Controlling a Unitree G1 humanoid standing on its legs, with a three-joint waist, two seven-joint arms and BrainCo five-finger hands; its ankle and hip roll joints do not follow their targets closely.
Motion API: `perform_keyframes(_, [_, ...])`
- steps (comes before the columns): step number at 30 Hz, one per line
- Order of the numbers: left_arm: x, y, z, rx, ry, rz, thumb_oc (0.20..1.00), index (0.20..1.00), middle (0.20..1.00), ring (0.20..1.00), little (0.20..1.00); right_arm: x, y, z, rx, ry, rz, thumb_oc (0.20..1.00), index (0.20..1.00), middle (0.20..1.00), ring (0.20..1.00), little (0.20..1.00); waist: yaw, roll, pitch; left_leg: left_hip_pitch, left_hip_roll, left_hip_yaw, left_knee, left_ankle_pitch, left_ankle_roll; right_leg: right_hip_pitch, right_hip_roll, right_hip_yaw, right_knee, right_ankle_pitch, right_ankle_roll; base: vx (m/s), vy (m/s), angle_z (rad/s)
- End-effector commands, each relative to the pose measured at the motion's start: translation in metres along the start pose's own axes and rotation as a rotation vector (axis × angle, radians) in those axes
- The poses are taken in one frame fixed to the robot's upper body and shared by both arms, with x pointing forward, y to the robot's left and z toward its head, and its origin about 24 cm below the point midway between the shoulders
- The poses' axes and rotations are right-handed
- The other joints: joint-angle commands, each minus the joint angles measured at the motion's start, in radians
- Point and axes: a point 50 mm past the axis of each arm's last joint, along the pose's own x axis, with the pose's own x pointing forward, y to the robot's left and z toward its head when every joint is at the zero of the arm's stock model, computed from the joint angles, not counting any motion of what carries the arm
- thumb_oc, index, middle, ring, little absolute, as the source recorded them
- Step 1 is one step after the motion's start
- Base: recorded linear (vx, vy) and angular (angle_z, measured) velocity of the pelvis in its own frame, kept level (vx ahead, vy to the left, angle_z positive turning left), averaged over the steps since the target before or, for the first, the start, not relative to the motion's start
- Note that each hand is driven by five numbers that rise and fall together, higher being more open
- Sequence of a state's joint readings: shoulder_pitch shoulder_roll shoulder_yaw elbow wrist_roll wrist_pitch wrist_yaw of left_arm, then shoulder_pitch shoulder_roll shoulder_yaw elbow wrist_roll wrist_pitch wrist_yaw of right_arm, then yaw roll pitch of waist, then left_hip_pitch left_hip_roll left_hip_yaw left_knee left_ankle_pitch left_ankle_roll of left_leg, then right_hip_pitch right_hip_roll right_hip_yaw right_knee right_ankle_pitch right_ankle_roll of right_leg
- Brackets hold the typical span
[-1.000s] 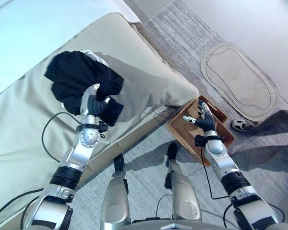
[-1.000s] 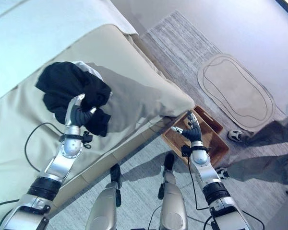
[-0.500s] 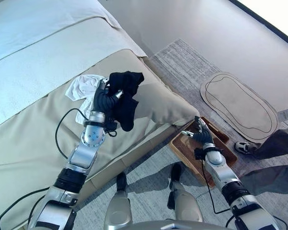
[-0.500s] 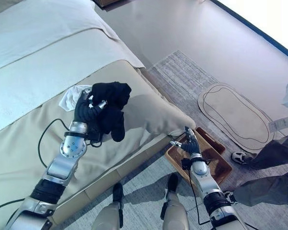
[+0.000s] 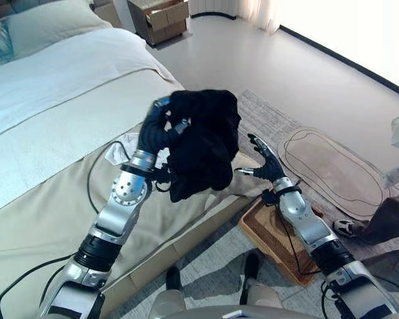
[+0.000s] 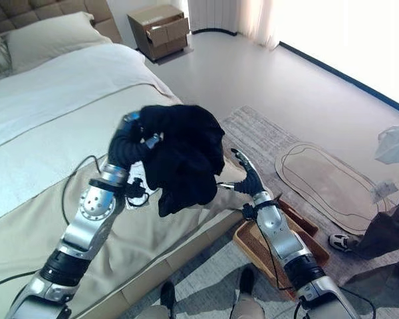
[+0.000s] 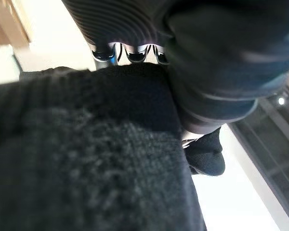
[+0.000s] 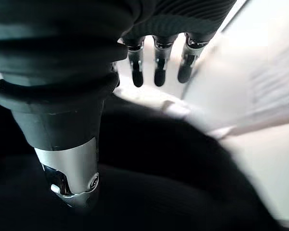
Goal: Pick up clothes into the bucket
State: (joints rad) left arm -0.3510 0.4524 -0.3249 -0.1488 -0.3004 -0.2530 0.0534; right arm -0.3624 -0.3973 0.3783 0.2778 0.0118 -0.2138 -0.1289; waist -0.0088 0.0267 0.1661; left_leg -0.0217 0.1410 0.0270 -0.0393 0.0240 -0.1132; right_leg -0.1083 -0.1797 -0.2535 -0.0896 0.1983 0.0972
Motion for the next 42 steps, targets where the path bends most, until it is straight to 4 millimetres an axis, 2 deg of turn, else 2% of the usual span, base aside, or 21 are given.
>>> perform_keyframes(1, [0.013, -0.007, 0.025, -0.075, -0.152, -0.068, 0.200, 0.200, 0.200, 0.200, 0.200, 0.016, 0.011, 0.035, 0.061, -0.172, 0.049, 1.000, 1.000, 1.000, 1.000, 1.000, 0.025, -0.030, -0.055, -0.035, 0.014, -0.011, -0.010, 0.048, -0.021, 0.119, -0.077, 0.000, 0.049, -0.106, 0.107, 0.02, -0.004, -0.08])
perform_keyframes(7, [0.007, -0.018, 0.019, -0.132, -0.116, -0.100, 0.200, 0.200, 0.200, 0.200, 0.200, 0.018, 0.033, 0.044, 0.278, -0.176, 0.105, 1.000, 1.000, 1.000, 1.000, 1.000, 0.024, -0.031, -0.063, -0.021, 0.013, -0.005, -0.016, 0.048, -0.020, 0.129, -0.077, 0.001, 0.042, -0.106, 0.105, 0.01, -0.002, -0.02])
perform_keyframes(12, [0.006, -0.027, 0.016, -0.156, -0.100, -0.142, 0.200, 0.200, 0.200, 0.200, 0.200, 0.016, 0.055, 0.053, 0.411, -0.192, 0.280, 1.000, 1.000, 1.000, 1.000, 1.000, 0.026, -0.037, -0.066, -0.017, 0.014, -0.002, -0.021, 0.049, -0.021, 0.133, -0.075, 0.003, 0.037, -0.105, 0.103, 0.00, 0.000, 0.00])
perform_keyframes(16, [0.009, -0.034, 0.020, -0.162, -0.121, -0.184, 0.200, 0.200, 0.200, 0.200, 0.200, 0.016, 0.067, 0.056, 0.439, -0.189, 0.398, 1.000, 1.000, 1.000, 1.000, 1.000, 0.031, -0.040, -0.071, -0.016, 0.015, -0.004, -0.023, 0.050, -0.022, 0.141, -0.074, -0.003, 0.033, -0.107, 0.102, 0.00, 0.000, 0.00])
perform_keyframes(17, [0.011, -0.035, 0.022, -0.161, -0.131, -0.193, 0.200, 0.200, 0.200, 0.200, 0.200, 0.016, 0.070, 0.054, 0.440, -0.176, 0.424, 0.492, 0.492, 0.492, 0.492, 0.492, 0.033, -0.040, -0.073, -0.015, 0.015, -0.005, -0.023, 0.049, -0.022, 0.143, -0.074, -0.004, 0.032, -0.108, 0.102, 0.00, 0.000, 0.00])
perform_keyframes(18, [0.012, -0.035, 0.022, -0.161, -0.136, -0.195, 0.200, 0.200, 0.200, 0.200, 0.200, 0.015, 0.073, 0.052, 0.449, -0.164, 0.434, 0.319, 0.319, 0.319, 0.319, 0.319, 0.033, -0.040, -0.074, -0.014, 0.015, -0.006, -0.023, 0.049, -0.023, 0.145, -0.074, -0.005, 0.031, -0.109, 0.101, 0.00, 0.000, 0.00])
perform_keyframes(19, [0.013, -0.035, 0.023, -0.159, -0.141, -0.196, 0.200, 0.200, 0.200, 0.200, 0.200, 0.015, 0.075, 0.049, 0.449, -0.148, 0.442, 0.200, 0.200, 0.200, 0.200, 0.200, 0.033, -0.040, -0.075, -0.014, 0.014, -0.007, -0.022, 0.049, -0.023, 0.150, -0.074, -0.009, 0.029, -0.109, 0.101, 0.00, 0.000, 0.00])
perform_keyframes(25, [0.021, -0.037, 0.034, -0.188, -0.199, -0.196, 0.200, 0.200, 0.200, 0.200, 0.200, 0.013, 0.087, 0.034, 0.428, -0.068, 0.437, 0.200, 0.200, 0.200, 0.200, 0.200, 0.035, -0.038, -0.078, -0.010, 0.014, -0.010, -0.020, 0.045, -0.022, 0.158, -0.073, -0.012, 0.027, -0.110, 0.101, 0.00, 0.000, 0.00])
perform_keyframes(29, [0.024, -0.043, 0.036, -0.235, -0.205, -0.196, 0.200, 0.200, 0.200, 0.200, 0.200, 0.016, 0.091, 0.035, 0.456, -0.061, 0.419, 0.200, 0.200, 0.200, 0.200, 0.200, 0.036, -0.038, -0.081, -0.008, 0.012, -0.011, -0.015, 0.043, -0.021, 0.162, -0.073, -0.012, 0.027, -0.111, 0.101, 0.00, 0.000, 0.00])
perform_keyframes(35, [0.024, -0.041, 0.031, -0.211, -0.185, -0.180, 0.200, 0.200, 0.200, 0.200, 0.200, 0.014, 0.083, 0.030, 0.416, -0.051, 0.354, 0.200, 0.200, 0.200, 0.200, 0.200, 0.034, -0.038, -0.085, -0.006, 0.010, -0.013, -0.012, 0.040, -0.019, 0.167, -0.073, -0.012, 0.030, -0.114, 0.100, 0.00, 0.002, 0.02])
perform_keyframes(37, [0.021, -0.032, 0.031, -0.181, -0.184, -0.139, 0.200, 0.200, 0.200, 0.200, 0.200, 0.007, 0.073, 0.020, 0.423, -0.026, 0.293, 0.200, 0.200, 0.200, 0.200, 0.200, 0.032, -0.038, -0.087, -0.004, 0.010, -0.014, -0.011, 0.039, -0.019, 0.170, -0.073, -0.015, 0.030, -0.115, 0.100, 0.00, 0.000, 0.00])
perform_keyframes(38, [0.017, -0.024, 0.028, -0.160, -0.171, -0.099, 0.200, 0.200, 0.200, 0.200, 0.200, 0.001, 0.062, 0.013, 0.422, -0.014, 0.234, 0.200, 0.200, 0.200, 0.200, 0.200, 0.028, -0.039, -0.090, -0.002, 0.011, -0.014, -0.012, 0.037, -0.018, 0.170, -0.073, -0.013, 0.031, -0.116, 0.101, 0.00, 0.000, 0.00])
perform_keyframes(41, [0.015, -0.020, 0.026, -0.151, -0.163, -0.076, 0.200, 0.200, 0.200, 0.200, 0.200, -0.003, 0.054, 0.009, 0.420, -0.007, 0.196, 0.200, 0.200, 0.200, 0.200, 0.200, 0.026, -0.038, -0.091, -0.002, 0.011, -0.013, -0.012, 0.038, -0.018, 0.169, -0.073, -0.012, 0.031, -0.117, 0.101, 0.00, 0.000, 0.00])
perform_keyframes(42, [0.007, -0.012, 0.019, -0.143, -0.132, -0.022, 0.200, 0.200, 0.200, 0.200, 0.200, -0.012, 0.038, 0.003, 0.458, -0.004, 0.107, 0.200, 0.200, 0.200, 0.200, 0.200, 0.020, -0.038, -0.092, 0.002, 0.011, -0.010, -0.014, 0.037, -0.016, 0.170, -0.073, -0.011, 0.034, -0.116, 0.102, 0.00, 0.000, 0.00])
